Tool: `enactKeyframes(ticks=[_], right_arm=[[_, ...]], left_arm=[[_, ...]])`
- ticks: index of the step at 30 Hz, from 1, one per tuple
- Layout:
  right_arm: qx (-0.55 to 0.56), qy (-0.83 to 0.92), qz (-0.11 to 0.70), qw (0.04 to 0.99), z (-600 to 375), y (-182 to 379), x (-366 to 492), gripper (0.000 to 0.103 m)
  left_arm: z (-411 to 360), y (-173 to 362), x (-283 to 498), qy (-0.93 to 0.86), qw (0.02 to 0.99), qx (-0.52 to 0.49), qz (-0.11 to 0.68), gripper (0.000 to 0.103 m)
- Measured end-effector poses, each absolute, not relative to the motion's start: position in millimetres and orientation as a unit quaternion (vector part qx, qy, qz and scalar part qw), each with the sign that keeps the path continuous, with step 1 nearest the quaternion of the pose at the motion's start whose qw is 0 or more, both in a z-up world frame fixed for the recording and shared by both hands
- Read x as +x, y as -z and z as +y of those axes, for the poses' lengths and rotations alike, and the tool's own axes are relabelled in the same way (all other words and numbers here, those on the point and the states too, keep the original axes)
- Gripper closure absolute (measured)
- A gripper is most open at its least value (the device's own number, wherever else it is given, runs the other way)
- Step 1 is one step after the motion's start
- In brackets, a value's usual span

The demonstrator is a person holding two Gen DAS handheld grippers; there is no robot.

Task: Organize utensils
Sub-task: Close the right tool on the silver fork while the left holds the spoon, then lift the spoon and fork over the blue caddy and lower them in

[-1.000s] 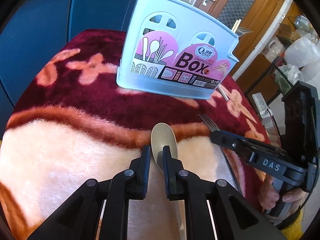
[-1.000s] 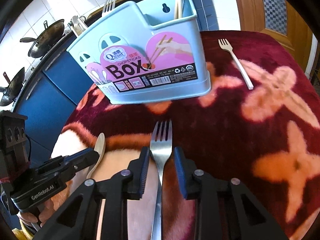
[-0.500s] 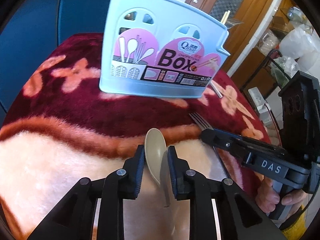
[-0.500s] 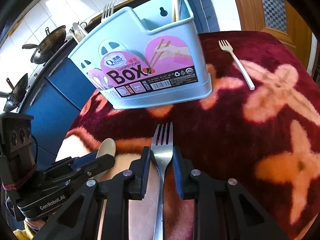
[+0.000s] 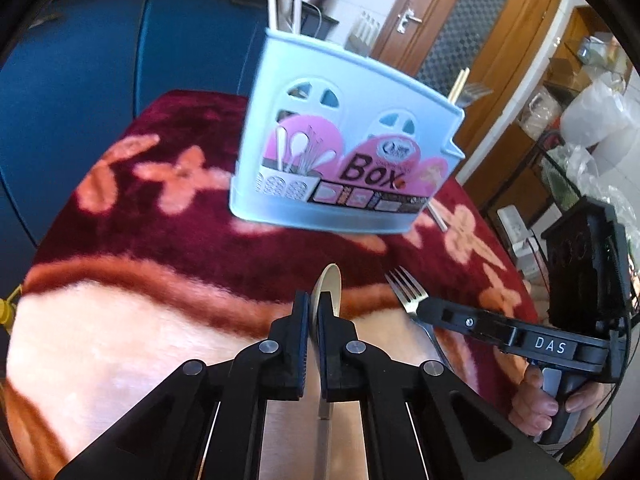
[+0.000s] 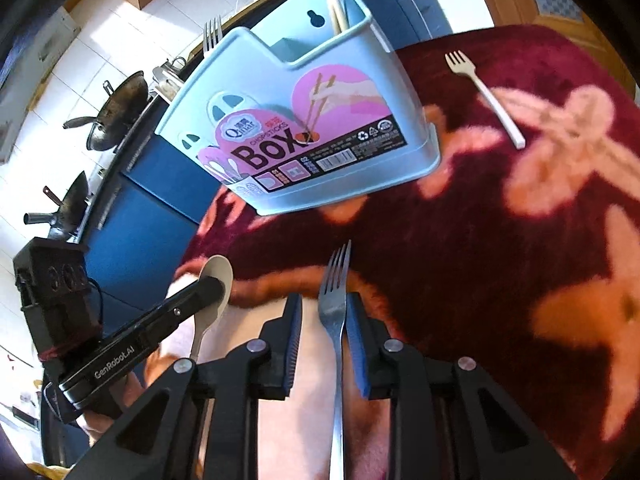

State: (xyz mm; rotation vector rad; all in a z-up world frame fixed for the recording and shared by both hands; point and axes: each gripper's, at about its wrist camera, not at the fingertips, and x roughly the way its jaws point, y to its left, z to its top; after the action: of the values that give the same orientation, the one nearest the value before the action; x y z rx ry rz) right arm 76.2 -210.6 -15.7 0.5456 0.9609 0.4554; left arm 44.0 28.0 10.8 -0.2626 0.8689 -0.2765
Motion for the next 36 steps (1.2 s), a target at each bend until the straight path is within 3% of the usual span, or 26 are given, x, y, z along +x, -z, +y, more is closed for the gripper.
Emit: enactKeyframes(ticks=[7, 17, 36], right_arm=[[0.23, -0.213, 0.458, 0.832, -199.3, 10.1, 77.9, 0.091], [0.17, -0.179, 0.501, 0.83, -179.8, 9.1, 99.4, 0.098], [0.208, -0.174, 0.29, 0.918, -216.5, -75.5, 37.6, 0.1]], left_arm=[[36.2, -15.7, 41.3, 0.13, 0.893, -0.132, 0.409, 0.099], [38.0, -33.1, 42.1, 0.132, 0.905, -0.124, 0.384, 0.099], [20.4, -99.3, 45.6, 0.137, 0.944, -0.113, 0.279, 0.099]])
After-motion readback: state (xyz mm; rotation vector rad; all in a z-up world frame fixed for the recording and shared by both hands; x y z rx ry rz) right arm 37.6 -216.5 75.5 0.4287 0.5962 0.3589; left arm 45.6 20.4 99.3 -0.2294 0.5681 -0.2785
